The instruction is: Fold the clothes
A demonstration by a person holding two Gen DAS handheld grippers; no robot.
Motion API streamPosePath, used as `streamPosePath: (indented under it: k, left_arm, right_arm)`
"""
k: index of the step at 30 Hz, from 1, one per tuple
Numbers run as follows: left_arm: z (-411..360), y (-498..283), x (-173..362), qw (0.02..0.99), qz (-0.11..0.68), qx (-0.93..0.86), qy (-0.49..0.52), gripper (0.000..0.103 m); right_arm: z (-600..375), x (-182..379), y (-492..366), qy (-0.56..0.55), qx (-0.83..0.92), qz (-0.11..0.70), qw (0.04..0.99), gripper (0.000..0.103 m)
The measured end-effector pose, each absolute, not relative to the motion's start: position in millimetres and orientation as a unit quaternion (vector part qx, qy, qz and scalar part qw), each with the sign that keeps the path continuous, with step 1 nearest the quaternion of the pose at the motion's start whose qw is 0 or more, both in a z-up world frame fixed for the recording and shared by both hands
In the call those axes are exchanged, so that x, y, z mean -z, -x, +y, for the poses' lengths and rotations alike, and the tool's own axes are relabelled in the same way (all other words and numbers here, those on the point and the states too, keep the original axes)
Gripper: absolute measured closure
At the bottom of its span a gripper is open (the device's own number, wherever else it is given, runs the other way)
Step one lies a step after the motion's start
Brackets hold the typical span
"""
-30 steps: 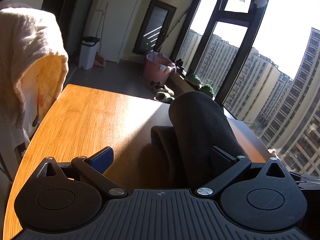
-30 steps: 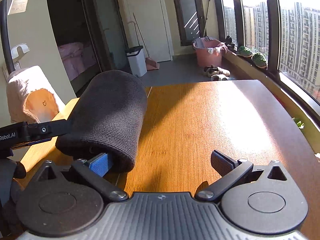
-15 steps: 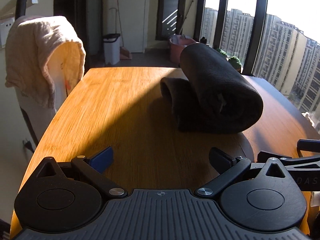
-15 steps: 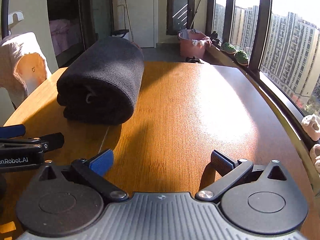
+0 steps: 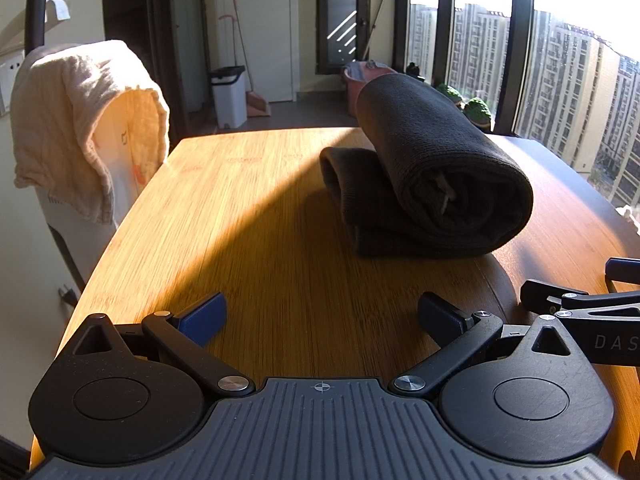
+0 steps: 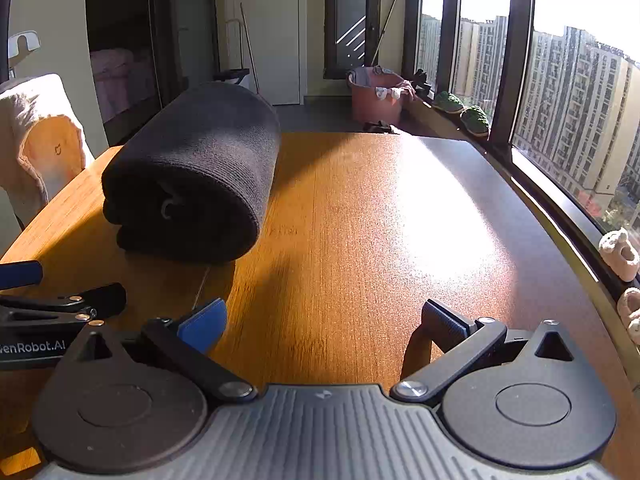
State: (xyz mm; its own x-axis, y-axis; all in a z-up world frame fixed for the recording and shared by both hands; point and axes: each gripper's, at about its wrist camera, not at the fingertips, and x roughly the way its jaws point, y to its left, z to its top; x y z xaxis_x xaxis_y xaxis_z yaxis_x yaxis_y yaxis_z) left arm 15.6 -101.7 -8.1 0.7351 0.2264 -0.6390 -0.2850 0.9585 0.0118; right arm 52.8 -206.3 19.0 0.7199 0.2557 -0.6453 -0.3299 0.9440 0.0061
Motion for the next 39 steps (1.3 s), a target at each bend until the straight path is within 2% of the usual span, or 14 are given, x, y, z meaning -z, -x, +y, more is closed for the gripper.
streamPosePath:
  k: [39]
  left_arm:
    - [-99.9,-17.4,8.0,0.931,0.337,-0.135,0.043,0.000]
  right_arm:
    - [-212.4,-18.4,-52.1,0.053,-0.157,0.339,0.926,0.000]
